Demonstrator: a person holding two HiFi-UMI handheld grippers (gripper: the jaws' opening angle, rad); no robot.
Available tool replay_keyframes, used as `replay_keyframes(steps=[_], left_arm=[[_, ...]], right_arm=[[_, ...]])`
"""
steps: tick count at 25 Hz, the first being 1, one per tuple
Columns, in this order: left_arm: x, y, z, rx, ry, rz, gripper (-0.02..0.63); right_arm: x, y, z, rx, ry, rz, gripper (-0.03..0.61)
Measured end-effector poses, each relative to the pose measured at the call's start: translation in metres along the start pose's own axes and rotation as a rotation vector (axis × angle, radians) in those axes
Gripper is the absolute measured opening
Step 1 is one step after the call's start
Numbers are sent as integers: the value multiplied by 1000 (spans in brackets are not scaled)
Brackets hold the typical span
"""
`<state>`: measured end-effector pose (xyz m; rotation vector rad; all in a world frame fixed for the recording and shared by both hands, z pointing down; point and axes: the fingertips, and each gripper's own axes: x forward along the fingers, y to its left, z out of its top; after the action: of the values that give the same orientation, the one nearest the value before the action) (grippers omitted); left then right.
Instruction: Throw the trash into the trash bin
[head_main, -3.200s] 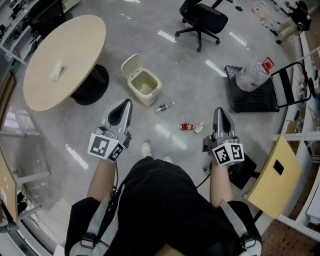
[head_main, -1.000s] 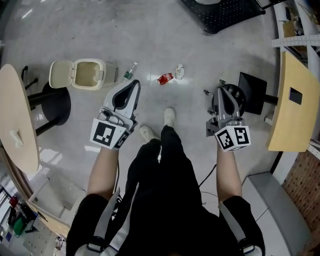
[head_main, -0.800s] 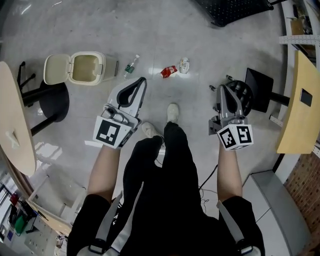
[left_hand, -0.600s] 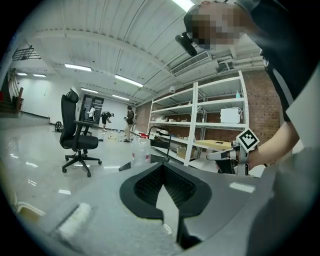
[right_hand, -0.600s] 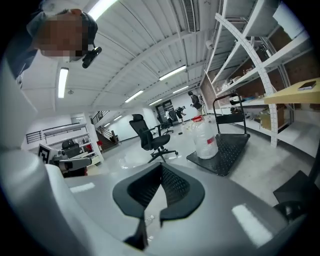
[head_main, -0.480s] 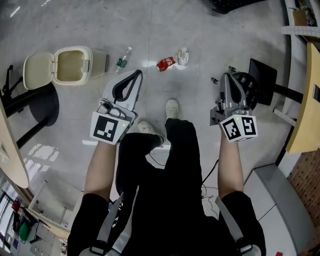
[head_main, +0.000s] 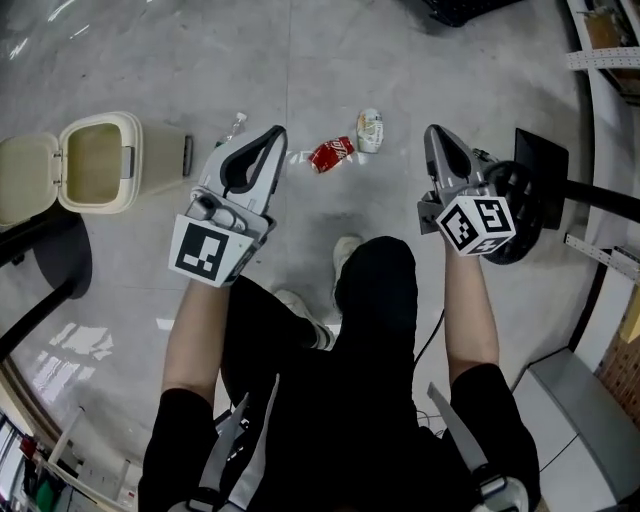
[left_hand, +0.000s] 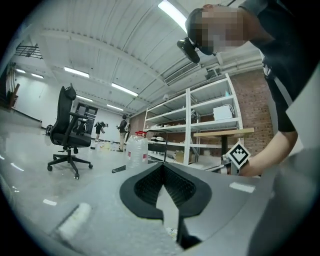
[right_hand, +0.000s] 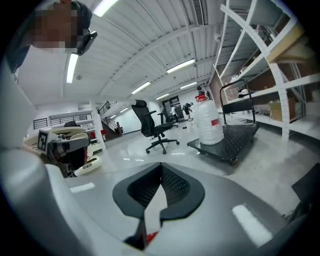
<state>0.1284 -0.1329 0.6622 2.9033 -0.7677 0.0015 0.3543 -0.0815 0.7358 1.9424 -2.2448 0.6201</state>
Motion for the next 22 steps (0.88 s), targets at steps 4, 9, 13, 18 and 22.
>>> replay_keyframes(steps=[4, 9, 13, 18, 22], left_arm=[[4, -1, -31, 30, -50, -39, 5], [-2, -2, -56, 50, -47, -55, 4], [-7, -9, -60, 37, -64, -49, 4], [-23, -9, -86, 48, 17, -44, 5], [-39, -7, -108, 94, 115, -37, 5]], right_arm=[[50, -16, -84, 50, 95, 0, 5], [89, -14, -210, 187, 308, -19, 5], [105, -17, -305, 364, 475, -132, 38], [118, -13, -386, 659, 610, -255, 137], [129, -8, -420, 723, 649, -286, 289]])
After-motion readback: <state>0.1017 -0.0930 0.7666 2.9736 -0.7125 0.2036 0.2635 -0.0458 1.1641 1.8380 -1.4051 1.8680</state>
